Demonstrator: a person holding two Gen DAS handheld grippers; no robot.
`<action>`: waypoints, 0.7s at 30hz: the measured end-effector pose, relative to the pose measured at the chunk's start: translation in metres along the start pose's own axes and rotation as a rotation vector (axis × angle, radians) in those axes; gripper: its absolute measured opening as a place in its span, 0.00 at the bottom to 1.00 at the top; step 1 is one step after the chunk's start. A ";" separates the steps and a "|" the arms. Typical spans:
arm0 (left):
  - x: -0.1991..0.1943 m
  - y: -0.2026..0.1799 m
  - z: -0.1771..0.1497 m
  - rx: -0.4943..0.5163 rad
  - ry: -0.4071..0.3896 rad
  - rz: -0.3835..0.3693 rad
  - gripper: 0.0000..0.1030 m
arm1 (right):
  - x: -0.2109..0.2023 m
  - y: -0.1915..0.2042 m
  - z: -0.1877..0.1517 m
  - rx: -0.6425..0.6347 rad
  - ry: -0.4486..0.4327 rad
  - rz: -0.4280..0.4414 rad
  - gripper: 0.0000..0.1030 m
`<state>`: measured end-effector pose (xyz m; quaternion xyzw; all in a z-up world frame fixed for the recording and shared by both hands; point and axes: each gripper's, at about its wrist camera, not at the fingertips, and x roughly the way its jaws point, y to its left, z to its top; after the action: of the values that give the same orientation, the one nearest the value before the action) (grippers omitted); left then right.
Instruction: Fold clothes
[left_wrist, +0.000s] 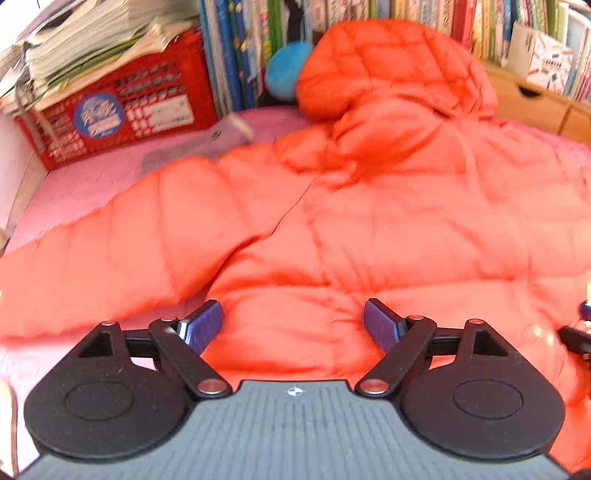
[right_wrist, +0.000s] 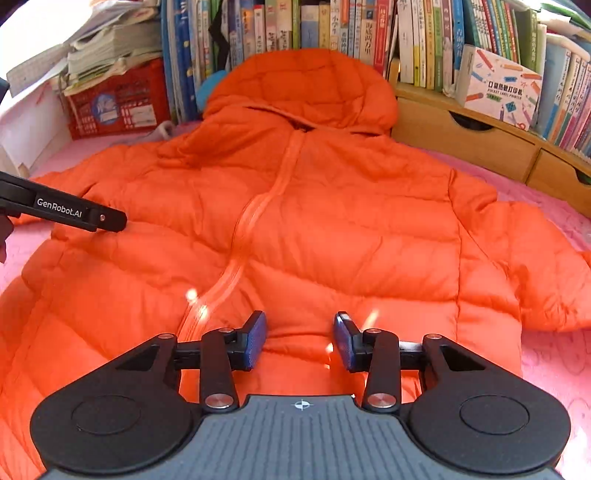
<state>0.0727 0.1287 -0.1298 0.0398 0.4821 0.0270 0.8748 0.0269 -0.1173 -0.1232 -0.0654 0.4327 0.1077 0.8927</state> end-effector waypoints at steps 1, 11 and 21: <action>0.000 0.008 -0.009 -0.024 0.024 0.021 0.83 | -0.008 -0.003 -0.013 -0.013 0.011 -0.021 0.40; -0.065 0.028 -0.042 -0.085 0.089 -0.037 0.76 | -0.102 -0.047 -0.066 0.029 0.119 -0.152 0.43; -0.067 -0.006 -0.109 0.045 0.173 -0.038 0.83 | -0.098 0.016 -0.107 -0.061 0.148 -0.023 0.42</action>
<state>-0.0553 0.1217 -0.1316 0.0475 0.5571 0.0028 0.8291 -0.1174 -0.1375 -0.1129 -0.1053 0.4932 0.1057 0.8570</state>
